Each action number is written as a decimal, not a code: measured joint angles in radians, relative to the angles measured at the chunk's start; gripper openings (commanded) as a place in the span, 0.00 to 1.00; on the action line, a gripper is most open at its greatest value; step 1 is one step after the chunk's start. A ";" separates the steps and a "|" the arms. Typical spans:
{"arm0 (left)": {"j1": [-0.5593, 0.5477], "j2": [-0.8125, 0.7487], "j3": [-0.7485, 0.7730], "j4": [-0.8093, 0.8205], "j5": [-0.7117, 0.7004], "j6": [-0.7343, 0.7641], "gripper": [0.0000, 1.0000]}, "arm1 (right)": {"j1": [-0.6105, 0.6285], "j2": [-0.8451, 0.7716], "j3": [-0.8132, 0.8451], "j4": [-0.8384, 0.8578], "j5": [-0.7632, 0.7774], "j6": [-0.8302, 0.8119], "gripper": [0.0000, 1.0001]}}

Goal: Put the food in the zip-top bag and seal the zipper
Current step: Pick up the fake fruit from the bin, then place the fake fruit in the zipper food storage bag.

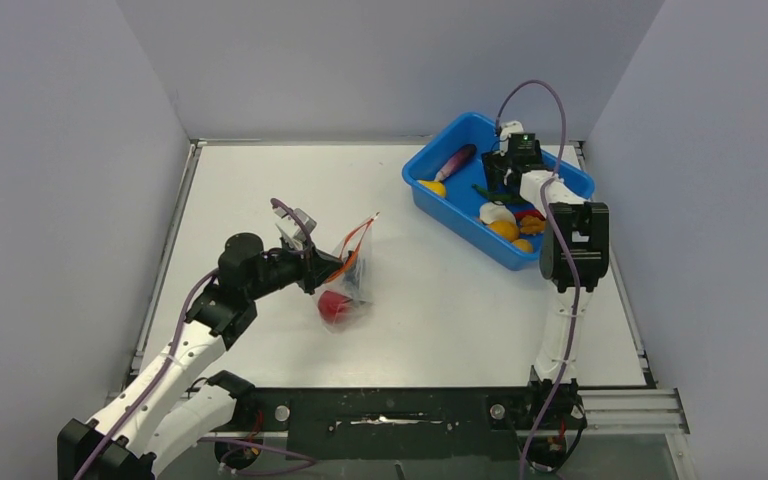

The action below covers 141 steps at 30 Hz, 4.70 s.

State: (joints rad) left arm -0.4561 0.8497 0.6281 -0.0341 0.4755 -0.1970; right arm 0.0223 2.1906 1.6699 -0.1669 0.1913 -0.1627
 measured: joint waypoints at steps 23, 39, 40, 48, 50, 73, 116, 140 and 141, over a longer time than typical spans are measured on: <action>0.000 -0.013 -0.001 0.000 0.000 0.000 0.00 | 0.019 0.079 0.041 0.019 -0.047 -0.085 0.51; 0.000 -0.027 -0.005 0.000 -0.009 0.000 0.00 | 0.026 0.039 -0.041 0.087 -0.061 -0.031 0.39; 0.000 -0.027 -0.005 0.000 -0.015 -0.001 0.00 | 0.027 0.035 -0.044 0.087 -0.061 -0.027 0.39; 0.000 -0.027 -0.003 -0.009 -0.062 -0.006 0.00 | 0.039 -0.038 -0.086 0.083 -0.060 0.018 0.36; 0.000 -0.026 0.011 -0.027 -0.079 -0.009 0.00 | 0.039 -0.063 -0.100 0.082 -0.060 0.024 0.35; -0.006 0.106 0.358 -0.204 -0.392 0.068 0.00 | 0.073 -0.681 -0.377 -0.119 -0.118 0.299 0.34; -0.041 0.134 0.106 0.143 -0.178 -0.387 0.00 | 0.824 -1.157 -0.743 -0.055 -0.349 0.999 0.33; -0.041 0.129 0.094 0.152 -0.051 -0.405 0.00 | 0.858 -0.869 -0.608 -0.119 -0.190 1.061 0.36; -0.041 0.129 0.094 0.154 -0.048 -0.408 0.00 | 0.858 -0.860 -0.602 -0.121 -0.180 1.062 0.36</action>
State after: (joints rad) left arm -0.4969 0.9791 0.7223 0.1196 0.4274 -0.6052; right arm 0.8806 1.3304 1.0679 -0.2882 0.0116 0.8989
